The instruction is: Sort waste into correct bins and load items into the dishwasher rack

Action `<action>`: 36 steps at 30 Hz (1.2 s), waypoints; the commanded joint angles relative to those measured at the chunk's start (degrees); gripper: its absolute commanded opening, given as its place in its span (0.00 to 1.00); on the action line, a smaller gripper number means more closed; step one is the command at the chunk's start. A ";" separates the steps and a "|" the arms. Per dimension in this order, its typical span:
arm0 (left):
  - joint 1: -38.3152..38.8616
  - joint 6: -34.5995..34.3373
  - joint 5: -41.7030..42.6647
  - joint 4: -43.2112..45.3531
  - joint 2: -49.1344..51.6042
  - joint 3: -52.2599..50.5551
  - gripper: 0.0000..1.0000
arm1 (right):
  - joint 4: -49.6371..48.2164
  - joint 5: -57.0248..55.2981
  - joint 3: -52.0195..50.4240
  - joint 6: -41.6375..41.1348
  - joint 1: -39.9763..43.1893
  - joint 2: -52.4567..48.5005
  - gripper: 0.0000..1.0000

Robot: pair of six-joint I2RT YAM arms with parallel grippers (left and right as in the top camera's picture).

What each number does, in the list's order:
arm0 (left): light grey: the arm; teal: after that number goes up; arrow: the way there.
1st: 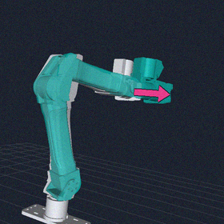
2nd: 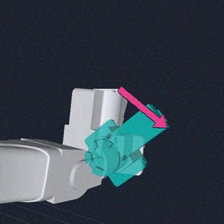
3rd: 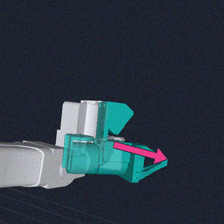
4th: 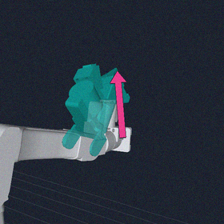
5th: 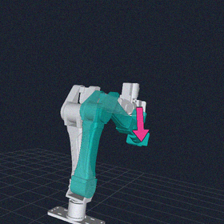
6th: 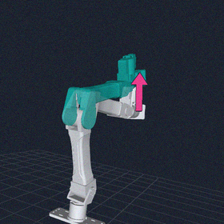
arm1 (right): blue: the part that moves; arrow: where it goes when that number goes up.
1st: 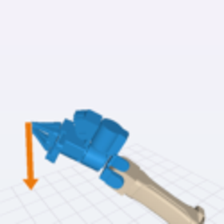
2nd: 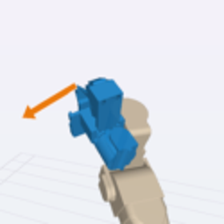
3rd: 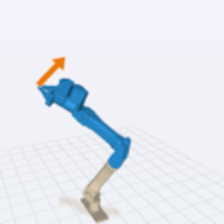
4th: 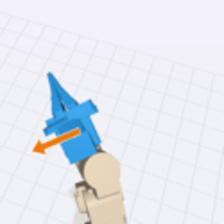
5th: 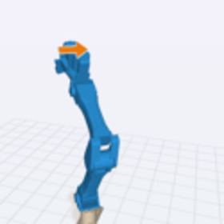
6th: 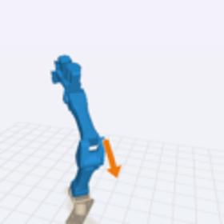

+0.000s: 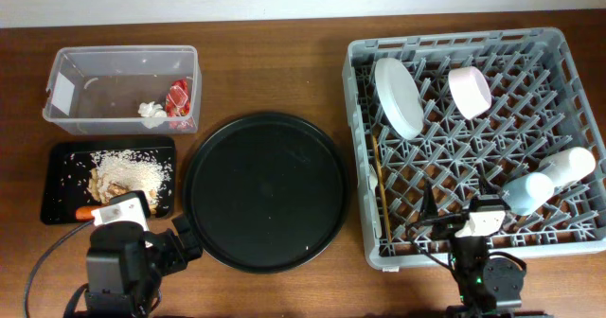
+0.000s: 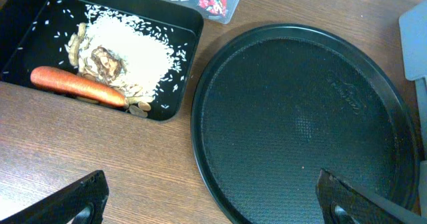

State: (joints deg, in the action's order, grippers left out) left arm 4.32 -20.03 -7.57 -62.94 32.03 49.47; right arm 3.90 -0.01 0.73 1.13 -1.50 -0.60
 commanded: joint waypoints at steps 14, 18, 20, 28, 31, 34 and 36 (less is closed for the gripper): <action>-0.20 -0.55 -0.39 0.04 -0.70 -0.07 0.99 | 0.68 -0.28 -0.42 1.22 -0.37 0.42 0.99; 0.68 6.78 -1.81 12.13 -11.06 -12.68 0.99 | 0.68 -0.28 -0.42 1.22 -0.37 0.42 0.99; 0.66 6.91 -0.81 26.62 -20.57 -25.70 0.99 | 0.68 -0.28 -0.42 1.22 -0.37 0.42 0.99; 0.61 22.16 8.17 58.21 -31.76 -49.00 0.99 | 0.68 -0.28 -0.42 1.22 -0.37 0.42 0.99; 0.61 23.12 8.26 58.18 -31.76 -49.00 0.99 | 0.68 -0.28 -0.42 1.22 -0.37 0.42 0.99; 0.61 23.12 8.26 58.18 -31.74 -49.00 0.99 | 0.68 -0.28 -0.42 1.22 -0.37 0.42 0.99; 0.61 23.12 8.26 58.18 -31.74 -49.00 0.99 | 0.68 -0.28 -0.42 1.22 -0.37 0.42 0.99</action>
State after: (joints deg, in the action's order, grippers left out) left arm 4.80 2.00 -0.16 -4.67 0.73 0.84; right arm 4.29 -0.01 0.62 2.00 -1.54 -0.62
